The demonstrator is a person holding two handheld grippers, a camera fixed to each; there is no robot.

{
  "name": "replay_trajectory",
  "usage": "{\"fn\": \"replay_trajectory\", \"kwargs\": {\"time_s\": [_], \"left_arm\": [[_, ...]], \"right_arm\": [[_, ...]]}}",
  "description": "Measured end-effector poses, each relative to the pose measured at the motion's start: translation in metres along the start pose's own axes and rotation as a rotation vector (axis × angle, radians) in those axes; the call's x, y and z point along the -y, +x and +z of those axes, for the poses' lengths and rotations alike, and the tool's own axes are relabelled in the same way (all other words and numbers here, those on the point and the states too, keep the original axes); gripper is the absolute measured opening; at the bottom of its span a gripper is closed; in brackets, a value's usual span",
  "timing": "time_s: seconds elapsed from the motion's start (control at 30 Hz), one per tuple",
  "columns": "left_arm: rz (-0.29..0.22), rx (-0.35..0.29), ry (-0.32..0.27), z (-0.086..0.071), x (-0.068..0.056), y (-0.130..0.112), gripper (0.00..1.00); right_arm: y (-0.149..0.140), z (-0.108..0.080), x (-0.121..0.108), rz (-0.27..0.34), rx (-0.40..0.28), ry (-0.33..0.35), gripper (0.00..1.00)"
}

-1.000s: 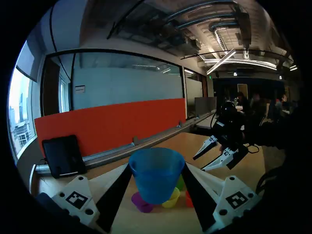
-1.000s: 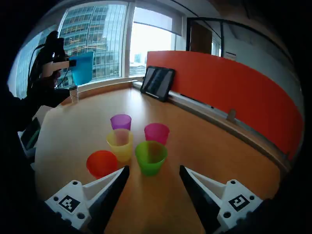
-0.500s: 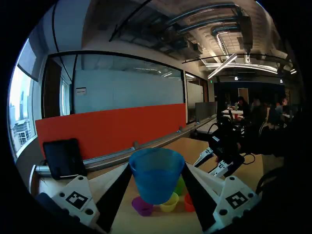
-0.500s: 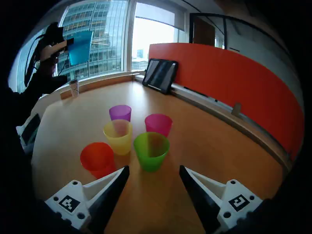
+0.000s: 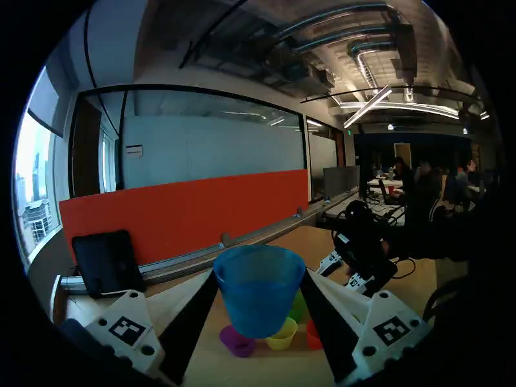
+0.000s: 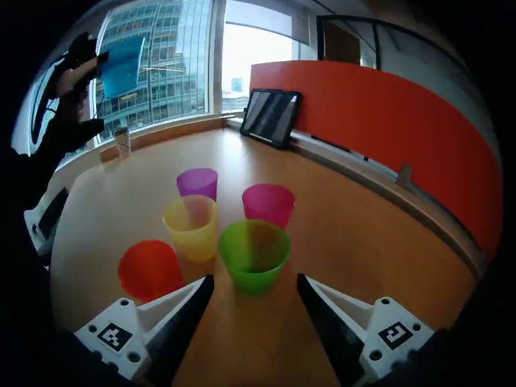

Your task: Pour water

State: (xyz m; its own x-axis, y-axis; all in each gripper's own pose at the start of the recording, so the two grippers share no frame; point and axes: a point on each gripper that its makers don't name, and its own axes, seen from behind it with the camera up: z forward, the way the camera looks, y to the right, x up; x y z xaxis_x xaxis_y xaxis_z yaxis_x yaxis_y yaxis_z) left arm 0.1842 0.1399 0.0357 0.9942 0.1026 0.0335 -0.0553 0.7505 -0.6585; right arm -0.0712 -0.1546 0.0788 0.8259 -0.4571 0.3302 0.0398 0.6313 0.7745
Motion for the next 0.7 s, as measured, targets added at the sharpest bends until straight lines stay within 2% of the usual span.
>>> {"fn": "replay_trajectory", "kwargs": {"time_s": [0.47,0.7], "left_arm": [[0.004,0.002,0.007,-0.004,0.002,-0.001,0.86],[0.006,0.005,0.012,-0.007,0.004,-0.002,0.86]], "right_arm": [[0.008,0.032,0.005,0.005,0.03,0.018,0.99],[0.011,0.041,0.003,0.005,0.036,0.011,0.99]]}}
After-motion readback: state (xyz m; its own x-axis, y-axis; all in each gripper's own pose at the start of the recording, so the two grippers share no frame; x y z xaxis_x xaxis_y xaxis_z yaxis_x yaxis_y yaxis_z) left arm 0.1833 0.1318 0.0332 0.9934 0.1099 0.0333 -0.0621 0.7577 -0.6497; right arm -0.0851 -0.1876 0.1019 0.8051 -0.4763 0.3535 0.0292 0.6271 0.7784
